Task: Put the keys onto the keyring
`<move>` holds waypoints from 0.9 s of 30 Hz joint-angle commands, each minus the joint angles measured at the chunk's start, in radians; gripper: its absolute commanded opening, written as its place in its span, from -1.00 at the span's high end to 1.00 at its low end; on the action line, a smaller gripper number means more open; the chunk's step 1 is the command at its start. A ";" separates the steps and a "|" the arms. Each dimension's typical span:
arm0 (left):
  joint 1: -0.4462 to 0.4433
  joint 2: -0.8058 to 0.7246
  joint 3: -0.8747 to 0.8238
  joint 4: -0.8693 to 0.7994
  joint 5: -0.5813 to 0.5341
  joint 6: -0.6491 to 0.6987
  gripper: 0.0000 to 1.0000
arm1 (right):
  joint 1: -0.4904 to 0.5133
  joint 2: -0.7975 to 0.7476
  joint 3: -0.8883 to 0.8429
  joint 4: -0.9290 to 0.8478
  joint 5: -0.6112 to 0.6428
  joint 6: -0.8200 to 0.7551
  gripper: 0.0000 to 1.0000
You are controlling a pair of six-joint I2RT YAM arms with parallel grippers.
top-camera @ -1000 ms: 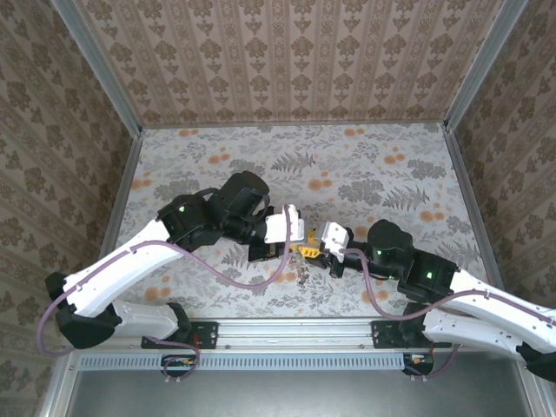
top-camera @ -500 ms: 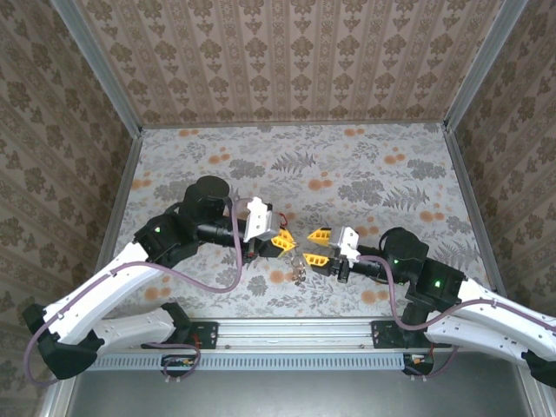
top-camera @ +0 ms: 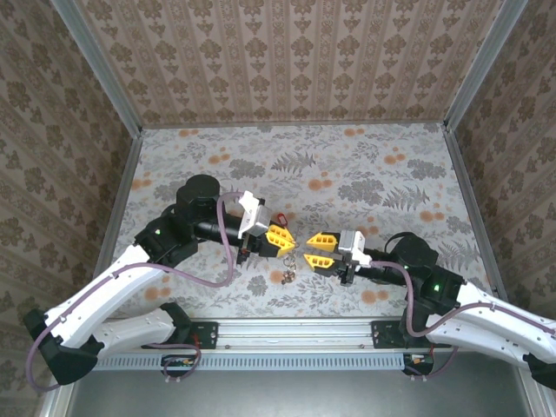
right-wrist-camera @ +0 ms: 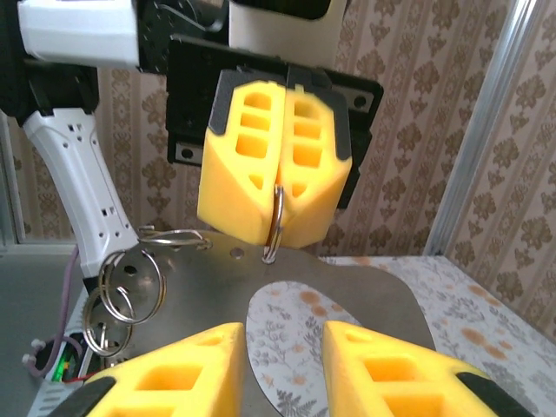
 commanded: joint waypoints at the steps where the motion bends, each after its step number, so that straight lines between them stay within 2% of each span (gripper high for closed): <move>1: 0.009 0.000 0.008 0.040 0.061 -0.019 1.00 | 0.007 -0.007 -0.004 0.085 -0.031 0.018 0.40; 12: 0.010 0.004 0.006 0.027 0.060 -0.011 1.00 | 0.007 0.067 0.018 0.148 -0.083 0.044 0.48; 24: 0.006 0.025 0.012 -0.010 0.030 0.017 1.00 | 0.007 0.074 0.013 0.172 -0.093 0.050 0.55; 27: 0.006 0.028 0.013 -0.013 0.027 0.020 1.00 | 0.007 0.088 0.019 0.172 -0.088 0.047 0.76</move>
